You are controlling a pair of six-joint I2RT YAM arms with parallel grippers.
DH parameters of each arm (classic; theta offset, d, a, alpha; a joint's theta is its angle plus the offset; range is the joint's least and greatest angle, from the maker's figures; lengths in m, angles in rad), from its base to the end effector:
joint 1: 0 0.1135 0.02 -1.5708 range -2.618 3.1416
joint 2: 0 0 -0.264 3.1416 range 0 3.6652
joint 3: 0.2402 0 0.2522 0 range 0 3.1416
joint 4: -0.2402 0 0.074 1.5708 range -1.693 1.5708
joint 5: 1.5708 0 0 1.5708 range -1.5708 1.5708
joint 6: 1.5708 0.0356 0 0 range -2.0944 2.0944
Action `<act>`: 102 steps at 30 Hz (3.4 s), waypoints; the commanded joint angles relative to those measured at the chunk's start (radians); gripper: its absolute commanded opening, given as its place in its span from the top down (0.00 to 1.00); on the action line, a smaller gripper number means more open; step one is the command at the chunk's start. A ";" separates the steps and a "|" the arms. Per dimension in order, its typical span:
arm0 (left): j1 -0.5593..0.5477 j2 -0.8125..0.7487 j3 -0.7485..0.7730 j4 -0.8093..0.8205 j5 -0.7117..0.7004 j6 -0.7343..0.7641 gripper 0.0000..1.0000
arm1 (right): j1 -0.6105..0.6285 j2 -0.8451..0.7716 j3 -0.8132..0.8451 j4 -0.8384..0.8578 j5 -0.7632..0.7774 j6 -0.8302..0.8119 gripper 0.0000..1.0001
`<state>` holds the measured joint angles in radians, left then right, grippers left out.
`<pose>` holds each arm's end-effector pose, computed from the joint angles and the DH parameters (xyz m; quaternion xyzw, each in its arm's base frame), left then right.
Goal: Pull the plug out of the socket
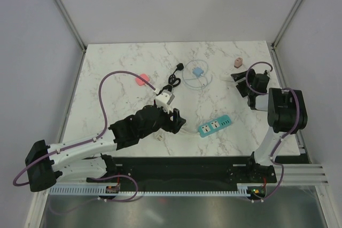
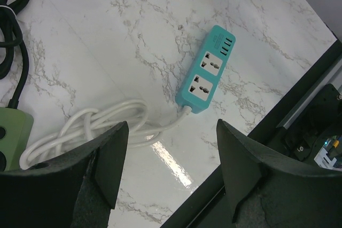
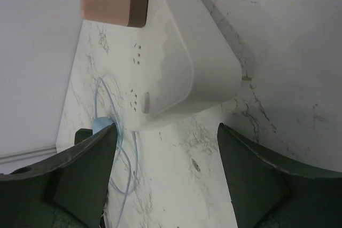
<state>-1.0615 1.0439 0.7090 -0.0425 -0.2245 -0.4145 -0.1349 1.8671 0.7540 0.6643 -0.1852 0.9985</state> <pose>0.1236 -0.2051 0.2778 0.2016 0.7994 -0.3071 0.4754 0.3550 -0.0416 0.1255 0.4111 0.7377 0.2928 0.4484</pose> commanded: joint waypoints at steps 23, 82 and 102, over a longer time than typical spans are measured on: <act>0.003 0.021 0.110 0.020 0.049 0.049 0.26 | -0.005 0.182 0.022 0.172 0.050 0.114 0.72; 0.181 1.409 1.394 -0.105 0.224 -0.122 0.71 | -0.040 -0.345 -0.427 -0.181 -0.281 -0.233 1.00; 0.179 1.338 1.296 -0.063 0.410 -0.135 0.98 | -0.043 -0.197 -0.331 -0.080 -0.255 -0.164 0.46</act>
<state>-0.8577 2.4363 2.0262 -0.0879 0.0372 -0.5308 -0.1810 1.6184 0.4030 0.6308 -0.5415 0.8902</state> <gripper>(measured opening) 0.297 0.547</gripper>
